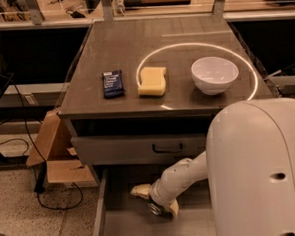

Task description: Pick green can from middle drawer and place on counter

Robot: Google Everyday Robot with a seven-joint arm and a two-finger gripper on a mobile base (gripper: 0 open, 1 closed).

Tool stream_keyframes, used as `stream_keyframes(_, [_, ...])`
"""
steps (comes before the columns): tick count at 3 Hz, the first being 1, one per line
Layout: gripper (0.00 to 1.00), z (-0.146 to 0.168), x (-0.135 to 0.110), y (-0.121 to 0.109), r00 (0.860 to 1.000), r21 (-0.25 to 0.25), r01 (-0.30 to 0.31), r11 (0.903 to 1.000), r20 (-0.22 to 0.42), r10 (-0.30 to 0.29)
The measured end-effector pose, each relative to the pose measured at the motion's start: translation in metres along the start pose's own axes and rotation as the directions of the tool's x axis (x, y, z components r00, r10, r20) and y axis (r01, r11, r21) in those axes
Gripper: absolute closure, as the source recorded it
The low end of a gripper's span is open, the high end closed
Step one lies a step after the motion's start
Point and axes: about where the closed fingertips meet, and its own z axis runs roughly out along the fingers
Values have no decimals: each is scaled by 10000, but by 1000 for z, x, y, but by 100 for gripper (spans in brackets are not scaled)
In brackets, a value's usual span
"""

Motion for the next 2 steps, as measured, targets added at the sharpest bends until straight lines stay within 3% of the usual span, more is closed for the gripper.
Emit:
stream_keyframes(1, [17, 0, 0, 0, 10000, 0, -2, 10000, -4, 2])
stream_keyframes(2, [48, 0, 0, 0, 10000, 0, -1, 10000, -4, 1])
